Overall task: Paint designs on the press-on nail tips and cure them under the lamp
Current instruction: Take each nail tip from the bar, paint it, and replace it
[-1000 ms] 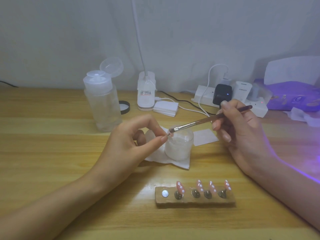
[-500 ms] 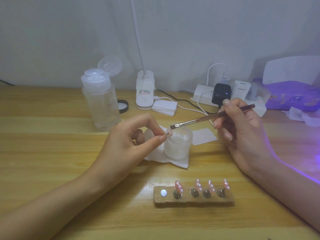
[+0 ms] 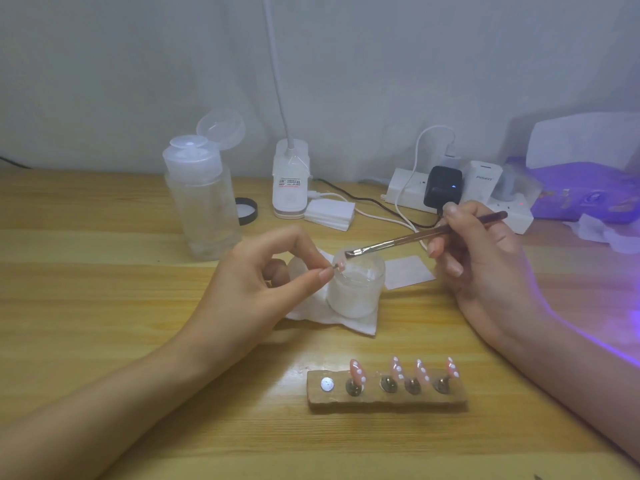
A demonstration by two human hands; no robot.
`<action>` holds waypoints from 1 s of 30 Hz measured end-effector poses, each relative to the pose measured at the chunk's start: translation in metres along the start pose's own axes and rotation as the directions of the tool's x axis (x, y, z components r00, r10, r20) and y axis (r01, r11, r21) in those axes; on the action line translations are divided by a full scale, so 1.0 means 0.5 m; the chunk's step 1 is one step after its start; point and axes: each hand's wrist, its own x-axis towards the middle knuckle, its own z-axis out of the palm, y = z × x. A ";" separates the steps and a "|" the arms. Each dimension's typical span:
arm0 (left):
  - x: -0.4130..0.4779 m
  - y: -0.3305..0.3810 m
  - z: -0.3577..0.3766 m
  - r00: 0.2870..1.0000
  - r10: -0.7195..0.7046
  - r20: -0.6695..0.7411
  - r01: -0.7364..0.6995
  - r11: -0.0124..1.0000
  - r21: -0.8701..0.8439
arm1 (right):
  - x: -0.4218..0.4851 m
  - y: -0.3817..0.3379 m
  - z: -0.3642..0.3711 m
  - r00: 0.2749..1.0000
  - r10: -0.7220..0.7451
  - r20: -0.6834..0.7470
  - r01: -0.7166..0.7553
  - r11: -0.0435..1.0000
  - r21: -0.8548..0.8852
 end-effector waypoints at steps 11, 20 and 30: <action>-0.001 0.003 -0.003 0.999 -0.035 0.010 0.036 0.999 -0.034 | -0.002 -0.002 0.001 0.998 -0.015 0.059 0.015 1.000 0.000; -0.002 0.007 0.002 0.997 -0.079 -0.018 0.078 0.996 -0.051 | -0.004 -0.004 0.007 0.999 -0.013 0.047 0.014 1.000 -0.005; -0.001 0.009 0.003 0.993 -0.114 -0.030 0.112 0.991 -0.073 | -0.002 -0.001 0.006 1.000 0.006 0.019 -0.006 1.000 -0.011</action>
